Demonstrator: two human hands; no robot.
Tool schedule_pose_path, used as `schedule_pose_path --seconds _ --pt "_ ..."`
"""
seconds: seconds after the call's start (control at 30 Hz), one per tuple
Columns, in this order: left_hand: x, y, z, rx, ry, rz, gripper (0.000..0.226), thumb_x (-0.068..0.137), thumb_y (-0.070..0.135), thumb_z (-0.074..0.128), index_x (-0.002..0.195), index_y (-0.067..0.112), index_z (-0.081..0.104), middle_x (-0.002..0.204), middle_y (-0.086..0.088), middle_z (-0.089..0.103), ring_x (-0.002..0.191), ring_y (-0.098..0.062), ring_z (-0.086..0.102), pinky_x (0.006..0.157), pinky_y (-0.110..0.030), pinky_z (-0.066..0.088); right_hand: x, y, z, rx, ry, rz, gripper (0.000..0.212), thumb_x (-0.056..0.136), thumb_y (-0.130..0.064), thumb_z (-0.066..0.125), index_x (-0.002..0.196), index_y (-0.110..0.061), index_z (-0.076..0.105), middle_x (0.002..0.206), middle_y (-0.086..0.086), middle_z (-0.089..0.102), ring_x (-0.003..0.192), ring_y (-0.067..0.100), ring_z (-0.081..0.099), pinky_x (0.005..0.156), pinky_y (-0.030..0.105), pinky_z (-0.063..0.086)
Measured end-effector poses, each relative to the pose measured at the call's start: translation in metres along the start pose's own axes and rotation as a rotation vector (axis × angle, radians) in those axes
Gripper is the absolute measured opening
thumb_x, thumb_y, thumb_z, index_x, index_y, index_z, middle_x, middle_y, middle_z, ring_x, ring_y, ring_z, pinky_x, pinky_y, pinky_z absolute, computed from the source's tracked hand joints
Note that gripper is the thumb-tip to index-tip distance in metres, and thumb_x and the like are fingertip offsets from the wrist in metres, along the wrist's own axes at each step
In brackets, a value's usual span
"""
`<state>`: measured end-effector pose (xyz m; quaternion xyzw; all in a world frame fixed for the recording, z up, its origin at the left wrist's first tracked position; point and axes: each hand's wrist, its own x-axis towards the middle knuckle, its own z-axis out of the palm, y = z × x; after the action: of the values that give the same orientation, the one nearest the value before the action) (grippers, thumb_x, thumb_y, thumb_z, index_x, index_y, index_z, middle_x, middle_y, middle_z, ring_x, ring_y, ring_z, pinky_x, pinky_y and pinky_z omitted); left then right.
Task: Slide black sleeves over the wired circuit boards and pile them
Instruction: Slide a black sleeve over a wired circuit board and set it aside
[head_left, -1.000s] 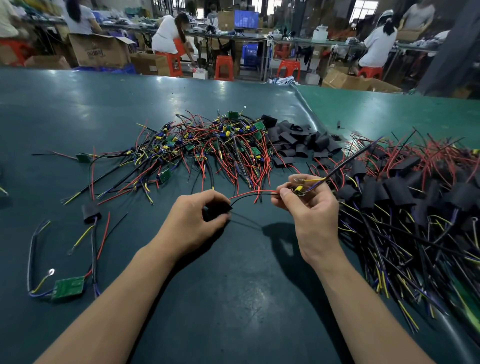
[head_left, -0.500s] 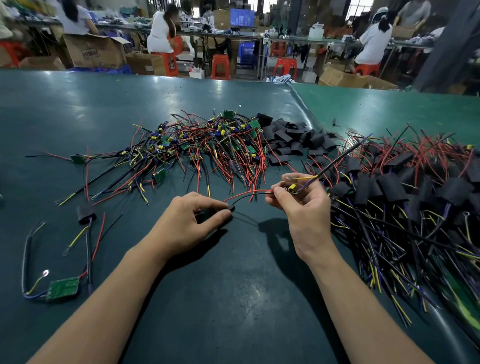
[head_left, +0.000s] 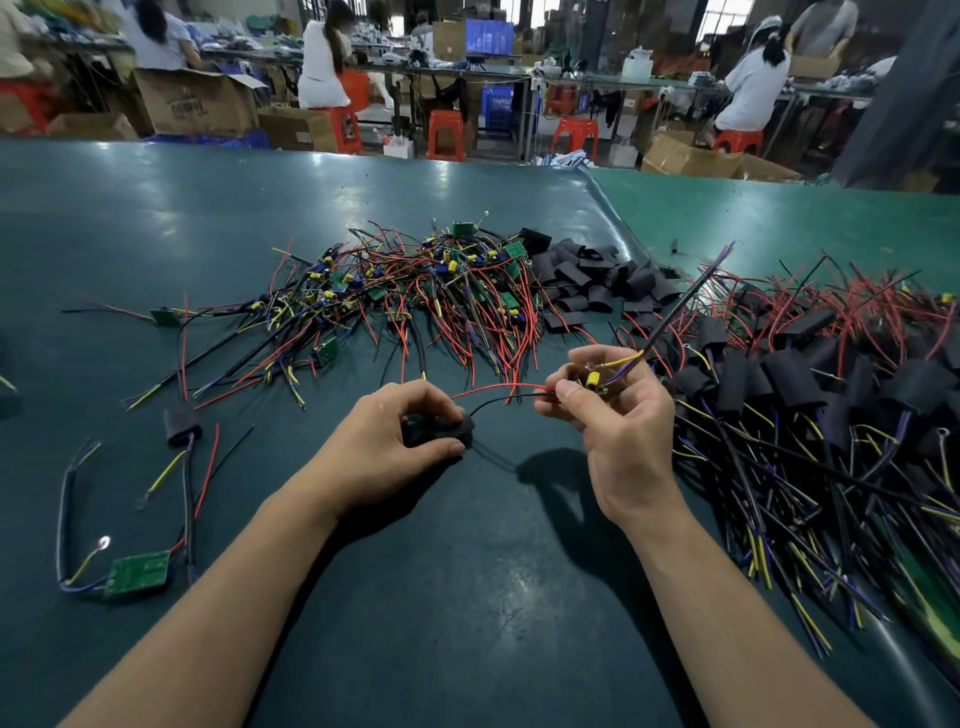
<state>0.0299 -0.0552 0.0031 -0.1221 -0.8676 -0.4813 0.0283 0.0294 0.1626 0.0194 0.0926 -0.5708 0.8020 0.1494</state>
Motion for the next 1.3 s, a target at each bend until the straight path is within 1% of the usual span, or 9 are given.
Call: schedule_pose_path --seconds 0.07,0.13,0.2,0.43,0.6,0.8,1.1,1.23,1.3 --pt "-0.0001 0.0001 0.0008 -0.036 0.021 -0.003 0.028 0.077 0.013 0.082 0.090 0.031 0.065 0.105 0.007 0.072 0.095 -0.011 0.069 0.093 -0.040 0.055 0.0005 0.0007 -0.0007 -0.005 -0.001 0.002 0.021 0.077 -0.001 0.064 0.096 -0.009 0.060 0.077 0.006 0.070 0.070 0.024 0.070 0.068 0.032 0.057" --pt "0.0007 0.0000 0.0011 -0.040 0.101 -0.016 0.029 0.077 0.013 0.083 0.089 0.031 0.063 0.096 0.006 0.071 0.078 -0.013 0.068 0.080 -0.034 0.057 0.0005 0.0012 -0.0011 -0.007 0.001 0.001 0.021 0.077 -0.001 0.063 0.096 -0.008 0.059 0.076 0.006 0.070 0.071 0.023 0.070 0.068 0.031 0.058" --pt "0.0011 0.0004 0.0016 -0.069 0.188 -0.036 0.032 0.076 0.014 0.082 0.091 0.034 0.063 0.091 0.006 0.068 0.070 -0.015 0.065 0.070 -0.029 0.055 0.0007 0.0011 -0.0011 -0.008 0.006 -0.003 0.020 0.077 0.000 0.063 0.096 -0.007 0.059 0.075 0.006 0.070 0.070 0.023 0.070 0.067 0.031 0.058" --pt "0.0023 0.0015 0.0008 -0.170 0.275 0.046 0.039 0.078 0.000 0.077 0.099 0.031 0.063 0.097 0.015 0.070 0.090 -0.011 0.068 0.085 -0.035 0.056 0.0011 0.0012 -0.0021 0.004 0.012 -0.015 0.020 0.083 0.010 0.060 0.094 -0.006 0.059 0.075 0.005 0.070 0.071 0.022 0.070 0.067 0.030 0.058" --pt "0.0044 -0.0002 0.0013 -0.185 0.347 0.087 0.050 0.076 0.000 0.080 0.095 0.040 0.060 0.100 0.021 0.067 0.084 -0.011 0.069 0.080 -0.024 0.054 0.0016 0.0023 -0.0025 -0.020 0.052 0.007 0.022 0.086 0.015 0.059 0.092 -0.006 0.060 0.075 0.005 0.069 0.070 0.022 0.070 0.066 0.029 0.058" --pt "0.0060 -0.0045 0.0030 -0.173 0.411 0.113 0.049 0.075 0.003 0.082 0.096 0.040 0.058 0.097 0.020 0.067 0.081 -0.014 0.069 0.078 -0.026 0.053 0.0031 0.0031 -0.0025 -0.022 0.103 0.027 0.021 0.084 0.013 0.062 0.087 -0.007 0.061 0.077 0.009 0.066 0.066 0.021 0.070 0.065 0.028 0.058" --pt "0.0075 -0.0067 0.0036 -0.160 0.441 0.177 0.046 0.076 0.006 0.078 0.099 0.040 0.058 0.099 0.012 0.068 0.086 -0.015 0.071 0.087 -0.045 0.057 0.0052 0.0049 -0.0057 -0.078 0.128 0.075 0.020 0.085 0.013 0.062 0.086 -0.006 0.061 0.078 0.010 0.065 0.068 0.022 0.071 0.064 0.028 0.058" --pt "0.0076 -0.0052 0.0050 -0.146 0.405 0.181 0.050 0.076 0.000 0.078 0.099 0.039 0.057 0.097 0.016 0.068 0.087 -0.014 0.071 0.087 -0.044 0.057 0.0053 0.0038 -0.0059 -0.077 0.125 0.089 0.020 0.085 0.013 0.062 0.086 -0.006 0.060 0.078 0.010 0.065 0.068 0.021 0.070 0.063 0.027 0.058" --pt "0.0065 -0.0036 0.0051 -0.106 0.361 0.200 0.049 0.076 -0.001 0.079 0.101 0.036 0.059 0.098 0.016 0.069 0.092 -0.012 0.068 0.088 -0.039 0.056 0.0048 0.0030 -0.0051 -0.083 0.089 0.103 0.019 0.086 0.012 0.063 0.087 -0.007 0.061 0.078 0.009 0.068 0.071 0.021 0.071 0.064 0.027 0.058"
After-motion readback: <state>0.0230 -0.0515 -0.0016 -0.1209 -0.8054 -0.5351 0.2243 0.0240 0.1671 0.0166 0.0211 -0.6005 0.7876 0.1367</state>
